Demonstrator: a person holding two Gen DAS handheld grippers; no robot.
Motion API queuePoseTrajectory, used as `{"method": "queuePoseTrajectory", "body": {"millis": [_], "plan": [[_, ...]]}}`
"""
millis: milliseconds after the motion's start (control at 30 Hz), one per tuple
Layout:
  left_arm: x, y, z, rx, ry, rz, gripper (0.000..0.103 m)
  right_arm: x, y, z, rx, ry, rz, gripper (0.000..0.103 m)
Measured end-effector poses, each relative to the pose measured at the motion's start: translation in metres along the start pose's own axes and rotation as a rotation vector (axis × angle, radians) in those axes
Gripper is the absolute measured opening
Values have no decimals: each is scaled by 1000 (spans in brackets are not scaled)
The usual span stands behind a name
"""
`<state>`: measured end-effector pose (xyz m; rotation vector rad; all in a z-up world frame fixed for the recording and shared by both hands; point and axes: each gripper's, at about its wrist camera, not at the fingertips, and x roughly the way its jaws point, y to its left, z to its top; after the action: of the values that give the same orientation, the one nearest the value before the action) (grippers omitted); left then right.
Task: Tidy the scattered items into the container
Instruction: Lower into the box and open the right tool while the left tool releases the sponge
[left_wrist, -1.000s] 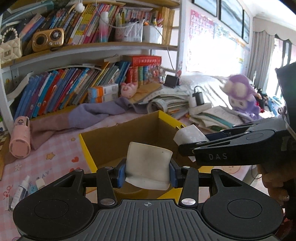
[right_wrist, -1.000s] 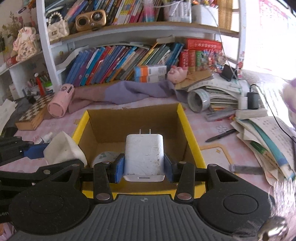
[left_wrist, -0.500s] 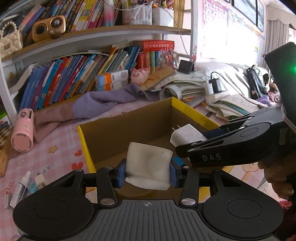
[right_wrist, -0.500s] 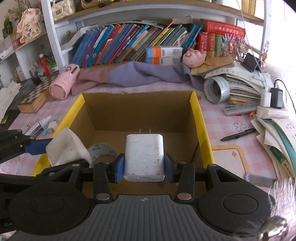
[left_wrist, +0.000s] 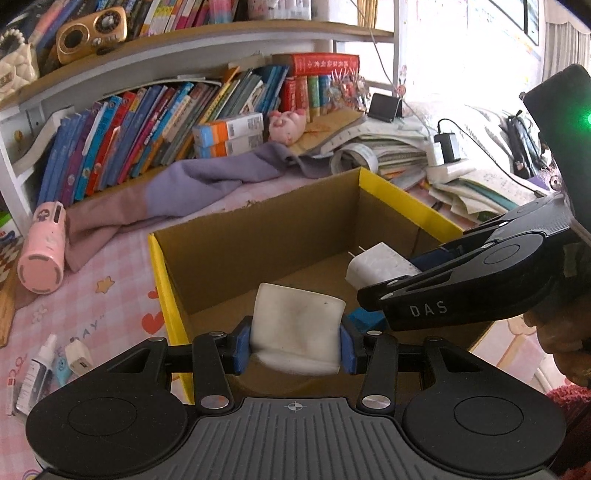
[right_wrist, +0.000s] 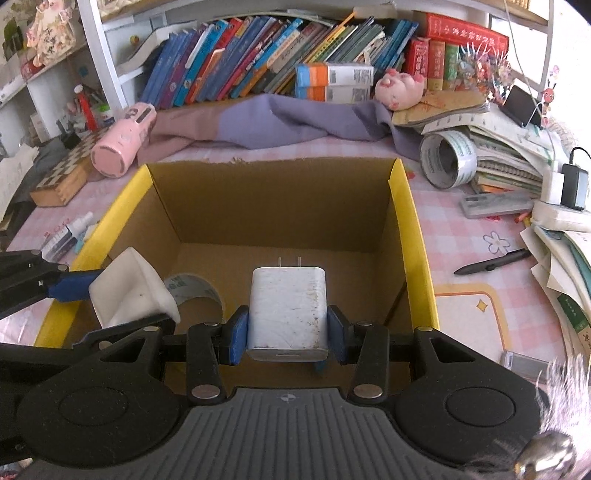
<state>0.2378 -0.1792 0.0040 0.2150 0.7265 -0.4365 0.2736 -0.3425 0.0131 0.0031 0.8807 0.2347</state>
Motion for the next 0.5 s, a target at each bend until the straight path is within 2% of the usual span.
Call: {"method": "queuePoseTrajectory", "body": {"millis": [500], "plan": [[15,2,-1,19,69,-9,49,18,-2,-3,10,82,16,42]]}}
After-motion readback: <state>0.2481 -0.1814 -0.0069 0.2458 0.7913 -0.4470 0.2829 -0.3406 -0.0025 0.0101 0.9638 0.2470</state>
